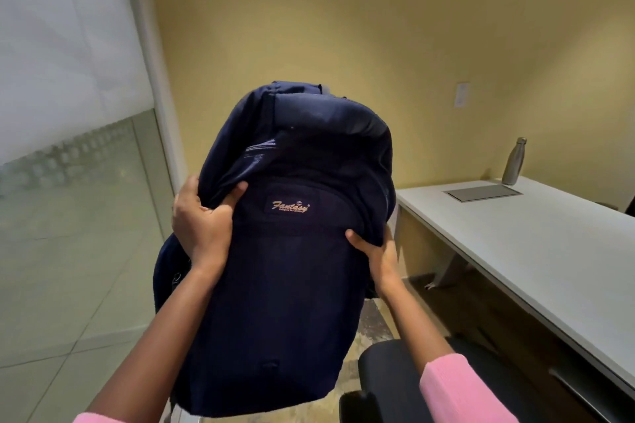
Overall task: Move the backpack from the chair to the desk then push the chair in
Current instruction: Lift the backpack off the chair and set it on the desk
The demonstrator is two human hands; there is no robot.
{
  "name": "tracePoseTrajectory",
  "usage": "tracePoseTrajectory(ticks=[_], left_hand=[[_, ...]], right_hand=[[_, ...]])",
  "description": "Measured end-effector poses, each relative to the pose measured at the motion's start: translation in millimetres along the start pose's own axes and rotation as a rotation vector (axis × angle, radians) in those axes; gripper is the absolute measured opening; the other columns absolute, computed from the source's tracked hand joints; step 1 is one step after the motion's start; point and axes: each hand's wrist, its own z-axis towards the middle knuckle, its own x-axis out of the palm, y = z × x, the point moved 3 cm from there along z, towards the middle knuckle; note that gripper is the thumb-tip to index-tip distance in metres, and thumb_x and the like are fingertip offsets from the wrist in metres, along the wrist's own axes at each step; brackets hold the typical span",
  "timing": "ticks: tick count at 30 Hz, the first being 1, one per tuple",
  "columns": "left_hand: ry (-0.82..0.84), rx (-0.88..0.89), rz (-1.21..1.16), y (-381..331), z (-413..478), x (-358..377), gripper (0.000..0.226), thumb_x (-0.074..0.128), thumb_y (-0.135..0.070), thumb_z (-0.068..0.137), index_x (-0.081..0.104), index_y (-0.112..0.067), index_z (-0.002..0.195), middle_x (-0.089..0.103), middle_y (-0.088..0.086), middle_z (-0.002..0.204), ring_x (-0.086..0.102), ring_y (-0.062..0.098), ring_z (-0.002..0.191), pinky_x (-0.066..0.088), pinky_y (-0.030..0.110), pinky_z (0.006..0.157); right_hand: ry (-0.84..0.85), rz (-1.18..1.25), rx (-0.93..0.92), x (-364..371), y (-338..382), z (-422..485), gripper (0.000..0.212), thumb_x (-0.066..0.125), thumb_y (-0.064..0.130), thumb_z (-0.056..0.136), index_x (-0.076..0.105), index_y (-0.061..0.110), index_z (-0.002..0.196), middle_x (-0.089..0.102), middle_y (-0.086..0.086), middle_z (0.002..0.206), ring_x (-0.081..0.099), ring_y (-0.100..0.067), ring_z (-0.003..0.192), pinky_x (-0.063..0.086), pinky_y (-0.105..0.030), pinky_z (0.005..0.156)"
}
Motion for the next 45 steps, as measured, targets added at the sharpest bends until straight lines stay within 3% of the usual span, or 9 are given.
tracePoseTrajectory(ticks=[5,12,21,26,28,35,40,43,45], left_hand=[[-0.028,-0.09,-0.04,38.9,22.0,31.2,0.041,0.074,-0.031,0.074,0.059,-0.008,0.104,0.067,0.016,0.104,0.059,0.033,0.099,0.048,0.043,0.083],[0.005,-0.191,-0.149,99.4,62.0,93.1,0.041,0.075,-0.027,0.074,0.06,-0.005,0.106,0.065,0.013,0.103,0.059,0.027,0.096,0.045,0.035,0.085],[0.2,-0.23,-0.238,176.5,139.8,198.6,0.042,0.076,-0.022,0.074,0.059,-0.004,0.108,0.066,0.02,0.108,0.06,0.035,0.101,0.048,0.046,0.091],[0.272,-0.19,-0.286,195.8,181.3,258.5,0.044,0.076,-0.026,0.073,0.059,-0.003,0.107,0.066,0.02,0.106,0.06,0.036,0.1,0.048,0.047,0.089],[0.302,-0.177,-0.304,199.7,194.9,285.7,0.047,0.076,-0.028,0.073,0.058,-0.002,0.109,0.066,0.02,0.107,0.06,0.037,0.101,0.048,0.049,0.091],[0.367,-0.155,-0.328,213.7,222.9,387.2,0.041,0.076,-0.035,0.072,0.058,-0.007,0.096,0.065,0.016,0.099,0.06,0.035,0.097,0.049,0.048,0.087],[0.41,-0.162,-0.337,219.8,230.8,471.6,0.051,0.075,-0.037,0.072,0.058,-0.001,0.105,0.066,0.018,0.107,0.059,0.035,0.102,0.047,0.05,0.09],[0.433,-0.162,-0.371,222.0,234.8,521.6,0.052,0.075,-0.036,0.072,0.058,-0.003,0.109,0.066,0.017,0.11,0.059,0.033,0.105,0.047,0.05,0.092],[0.453,-0.16,-0.389,222.1,237.0,553.8,0.052,0.075,-0.035,0.073,0.058,-0.004,0.111,0.065,0.017,0.111,0.058,0.033,0.105,0.047,0.049,0.092]], right_hand=[[-0.064,-0.065,-0.085,11.2,-4.7,42.0,0.047,0.077,0.013,0.068,0.051,0.031,0.104,0.06,0.015,0.098,0.059,-0.004,0.091,0.047,-0.016,0.071],[-0.154,-0.216,-0.19,23.7,-17.9,102.0,0.036,0.078,0.016,0.069,0.052,0.035,0.085,0.059,0.024,0.087,0.06,0.007,0.077,0.047,-0.008,0.065],[-0.355,-0.273,-0.275,46.1,-47.7,190.6,0.042,0.078,0.016,0.067,0.054,0.03,0.099,0.061,0.022,0.092,0.061,0.011,0.082,0.047,-0.008,0.072],[-0.451,-0.265,-0.298,52.6,-55.9,243.0,0.04,0.079,0.019,0.067,0.054,0.026,0.098,0.064,0.006,0.097,0.063,-0.019,0.096,0.05,-0.032,0.085],[-0.482,-0.269,-0.311,51.3,-56.9,265.9,0.038,0.078,0.02,0.068,0.054,0.028,0.096,0.065,0.006,0.098,0.062,-0.022,0.099,0.05,-0.037,0.087],[-0.582,-0.307,-0.354,26.0,-61.8,346.2,0.041,0.078,0.018,0.069,0.056,0.018,0.103,0.065,-0.004,0.104,0.062,-0.024,0.1,0.051,-0.041,0.091],[-0.647,-0.34,-0.345,-9.0,-65.4,409.2,0.046,0.078,0.019,0.069,0.058,0.012,0.11,0.066,-0.01,0.111,0.061,-0.026,0.105,0.05,-0.043,0.094],[-0.672,-0.354,-0.356,-28.8,-63.5,446.0,0.045,0.078,0.02,0.069,0.057,0.012,0.109,0.066,-0.008,0.109,0.062,-0.024,0.103,0.051,-0.039,0.092],[-0.686,-0.368,-0.372,-40.8,-60.8,468.8,0.044,0.077,0.016,0.07,0.057,0.012,0.109,0.066,-0.006,0.107,0.062,-0.021,0.101,0.051,-0.028,0.086]])
